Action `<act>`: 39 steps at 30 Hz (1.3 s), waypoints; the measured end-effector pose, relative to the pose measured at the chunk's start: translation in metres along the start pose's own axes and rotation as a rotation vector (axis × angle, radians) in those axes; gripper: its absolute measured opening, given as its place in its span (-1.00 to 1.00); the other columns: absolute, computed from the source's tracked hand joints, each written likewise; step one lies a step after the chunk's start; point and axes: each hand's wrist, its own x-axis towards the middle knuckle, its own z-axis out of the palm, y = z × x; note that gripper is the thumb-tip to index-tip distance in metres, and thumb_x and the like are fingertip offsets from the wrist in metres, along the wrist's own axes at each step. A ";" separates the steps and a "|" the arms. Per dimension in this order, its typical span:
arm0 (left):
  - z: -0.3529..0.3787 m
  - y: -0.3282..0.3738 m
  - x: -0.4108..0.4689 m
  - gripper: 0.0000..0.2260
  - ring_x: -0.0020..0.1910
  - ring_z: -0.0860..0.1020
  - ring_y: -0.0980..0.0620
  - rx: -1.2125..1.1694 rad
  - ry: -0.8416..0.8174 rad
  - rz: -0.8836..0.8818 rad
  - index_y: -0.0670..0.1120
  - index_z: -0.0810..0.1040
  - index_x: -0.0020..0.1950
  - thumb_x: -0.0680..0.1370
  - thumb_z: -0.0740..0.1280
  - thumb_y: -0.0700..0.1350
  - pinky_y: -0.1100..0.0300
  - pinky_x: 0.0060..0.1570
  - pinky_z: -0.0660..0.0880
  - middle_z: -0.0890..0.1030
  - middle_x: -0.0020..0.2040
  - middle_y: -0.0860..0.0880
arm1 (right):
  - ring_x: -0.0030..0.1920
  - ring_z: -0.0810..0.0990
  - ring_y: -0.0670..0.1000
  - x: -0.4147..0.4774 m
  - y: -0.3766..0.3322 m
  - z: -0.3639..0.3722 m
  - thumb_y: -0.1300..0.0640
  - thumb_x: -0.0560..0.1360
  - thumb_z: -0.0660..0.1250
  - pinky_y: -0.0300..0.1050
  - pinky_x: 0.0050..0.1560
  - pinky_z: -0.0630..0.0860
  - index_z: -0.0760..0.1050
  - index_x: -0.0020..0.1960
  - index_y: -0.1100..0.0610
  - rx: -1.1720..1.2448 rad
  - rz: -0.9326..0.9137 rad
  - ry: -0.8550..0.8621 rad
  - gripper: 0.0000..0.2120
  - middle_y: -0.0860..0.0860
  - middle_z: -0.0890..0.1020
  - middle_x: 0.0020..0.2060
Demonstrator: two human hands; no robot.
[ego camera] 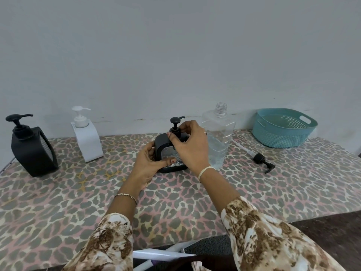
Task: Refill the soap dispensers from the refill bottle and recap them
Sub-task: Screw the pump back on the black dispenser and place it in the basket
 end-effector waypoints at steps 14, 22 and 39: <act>-0.003 -0.005 0.003 -0.38 0.06 0.64 -0.02 0.011 0.001 -0.003 -0.09 0.49 0.24 0.21 0.57 -0.25 0.12 0.00 0.61 0.65 0.08 -0.13 | 0.09 0.54 -0.03 -0.003 0.006 0.008 -0.10 0.45 0.38 0.04 0.12 0.51 0.44 0.05 -0.03 0.098 0.052 -0.046 -0.75 -0.11 0.58 -0.03; -0.002 -0.003 0.002 -0.40 0.07 0.64 0.00 -0.017 -0.006 -0.015 -0.05 0.49 0.19 0.18 0.56 -0.25 0.17 -0.03 0.60 0.65 0.09 -0.12 | 0.17 0.54 0.03 0.001 0.008 0.004 -0.11 0.42 0.37 0.10 0.20 0.48 0.57 0.15 -0.07 0.041 0.032 -0.028 -0.68 -0.28 0.52 -0.11; 0.000 -0.002 0.001 -0.35 0.08 0.64 0.01 0.012 0.016 -0.003 0.01 0.51 0.14 0.09 0.61 -0.13 0.07 0.10 0.58 0.66 0.07 -0.08 | 0.03 0.59 -0.04 0.005 -0.004 -0.004 -0.11 0.32 0.51 -0.06 0.00 0.56 0.64 -0.01 -0.05 -0.064 0.025 0.017 -0.72 -0.21 0.61 -0.22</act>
